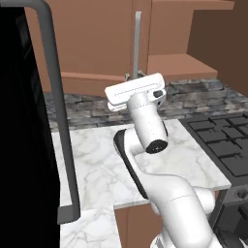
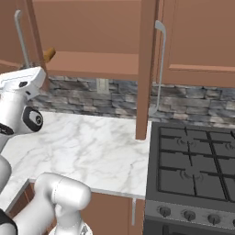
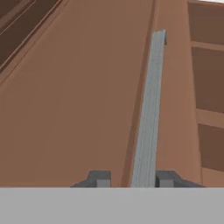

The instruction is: Open the cabinet, retrieve the rolling pin, and place it next to the meat on the cutting board to prepare for tenderizing.

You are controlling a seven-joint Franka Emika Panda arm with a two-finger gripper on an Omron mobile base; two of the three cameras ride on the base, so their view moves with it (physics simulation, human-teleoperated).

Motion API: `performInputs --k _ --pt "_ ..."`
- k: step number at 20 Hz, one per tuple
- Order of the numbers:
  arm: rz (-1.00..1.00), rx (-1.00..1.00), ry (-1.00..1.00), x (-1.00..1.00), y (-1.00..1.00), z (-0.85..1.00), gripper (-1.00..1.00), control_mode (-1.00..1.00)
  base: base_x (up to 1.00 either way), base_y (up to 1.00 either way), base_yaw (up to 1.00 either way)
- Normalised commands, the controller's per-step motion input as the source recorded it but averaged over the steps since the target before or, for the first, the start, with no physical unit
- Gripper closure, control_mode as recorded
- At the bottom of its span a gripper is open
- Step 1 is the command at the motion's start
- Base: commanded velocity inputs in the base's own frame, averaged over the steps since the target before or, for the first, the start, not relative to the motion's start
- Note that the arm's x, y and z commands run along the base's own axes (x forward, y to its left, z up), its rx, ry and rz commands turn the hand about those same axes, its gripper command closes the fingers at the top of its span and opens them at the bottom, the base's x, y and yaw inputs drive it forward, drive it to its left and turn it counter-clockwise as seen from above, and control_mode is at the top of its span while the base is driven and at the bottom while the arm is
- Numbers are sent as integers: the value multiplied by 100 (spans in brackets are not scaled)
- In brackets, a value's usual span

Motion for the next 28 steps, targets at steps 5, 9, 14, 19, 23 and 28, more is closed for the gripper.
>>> performInputs --k 5,9,14,19,23,28 --pt "1 0 -4 -74 61 -7 100 -100 0 0 0" --pt "3 0 0 -75 62 -10 100 -100 0 0 0" --pt "5 0 0 -71 62 -15 -100 -100 0 0 0" --pt "1 2 0 -16 47 -2 -100 -100 0 0 0" --pt "0 8 -4 -18 3 0 -100 -100 0 0 0" --pt "0 10 -11 -43 -3 0 -100 -100 0 0 0"
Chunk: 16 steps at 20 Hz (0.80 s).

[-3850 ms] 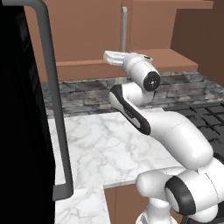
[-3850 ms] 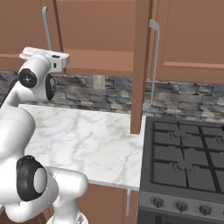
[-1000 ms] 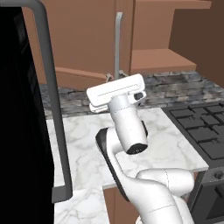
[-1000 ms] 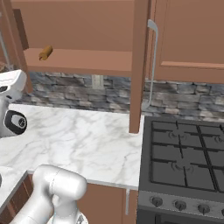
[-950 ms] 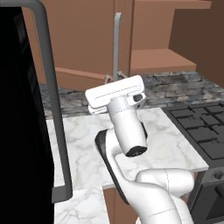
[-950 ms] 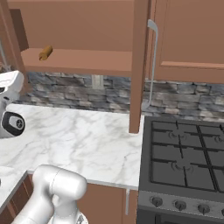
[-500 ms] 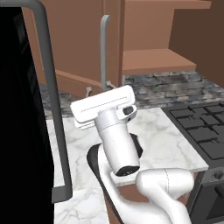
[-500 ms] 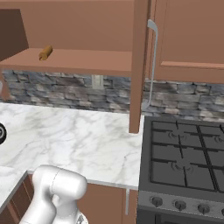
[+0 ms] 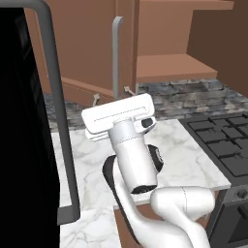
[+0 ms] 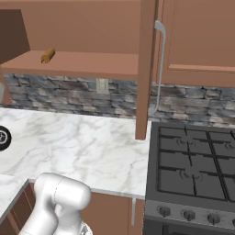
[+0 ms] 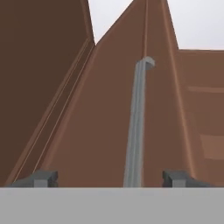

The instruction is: Open the cabinet, retrieve the rolling pin, and place it next to the meat on the cutting board to prepare for tenderizing.

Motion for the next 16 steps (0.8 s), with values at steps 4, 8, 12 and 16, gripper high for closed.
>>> performInputs --k 4,8,12,16 --pt "2 12 -14 -65 -13 -1 -100 -100 0 0 0" --pt "2 16 -18 -95 -20 -2 -100 -100 0 0 0" --pt "1 18 -19 -100 -28 0 -100 -100 0 0 0" --pt "3 21 -17 -100 -30 0 -100 -100 0 0 0"
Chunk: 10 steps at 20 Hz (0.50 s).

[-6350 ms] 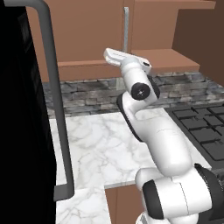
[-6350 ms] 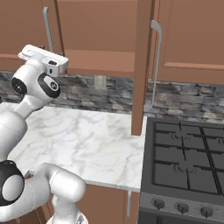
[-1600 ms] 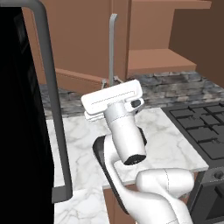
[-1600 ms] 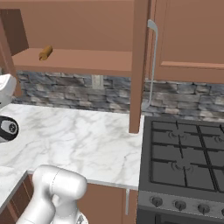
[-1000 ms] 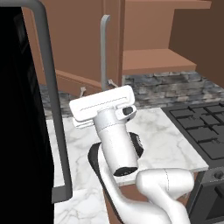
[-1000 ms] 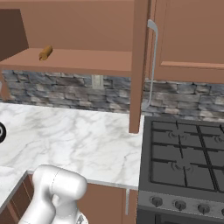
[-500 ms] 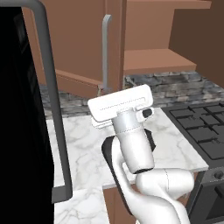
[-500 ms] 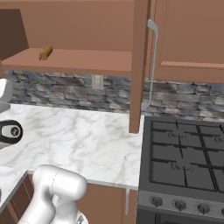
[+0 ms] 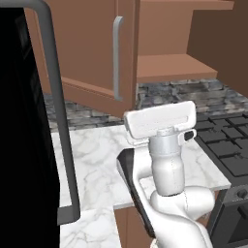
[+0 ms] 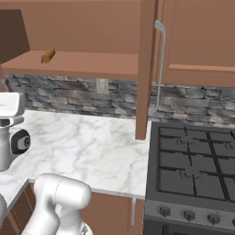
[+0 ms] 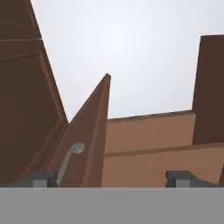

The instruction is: Open the cabinet, retrieve the rolling pin, and place it next to the meat on the cutting board to prepare for tenderizing.

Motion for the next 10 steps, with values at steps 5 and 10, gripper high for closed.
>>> performInputs --k 5,10 --pt "5 24 -2 -70 -16 2 -100 -100 0 0 0" --pt "1 18 4 -31 -10 26 -100 -100 0 0 0"
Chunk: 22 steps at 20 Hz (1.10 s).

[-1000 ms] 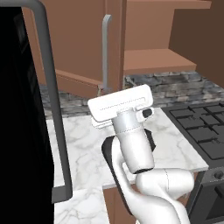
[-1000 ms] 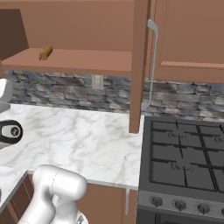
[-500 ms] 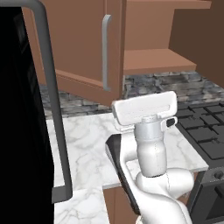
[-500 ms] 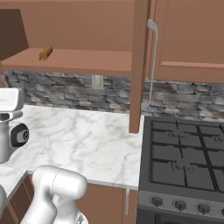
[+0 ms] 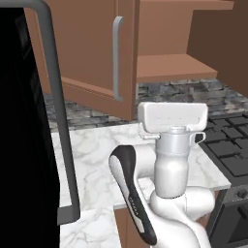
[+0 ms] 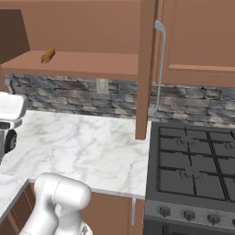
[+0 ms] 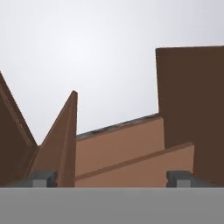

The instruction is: Open the cabinet, retrieve the rolling pin, and place it next to the meat on the cutting board to prepare for tenderizing.

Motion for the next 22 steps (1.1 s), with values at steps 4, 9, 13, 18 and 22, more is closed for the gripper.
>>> performInputs --k 4,9,13,18,22 --pt "1 15 8 -19 -21 29 -100 -100 0 0 0" --pt "4 14 9 -4 -19 29 -100 -100 0 0 0" --pt "5 12 8 0 -18 21 -100 -100 0 0 0" --pt "17 17 15 24 -1 7 -100 -100 0 0 0" --pt "37 21 15 49 0 0 -100 -100 0 0 0"
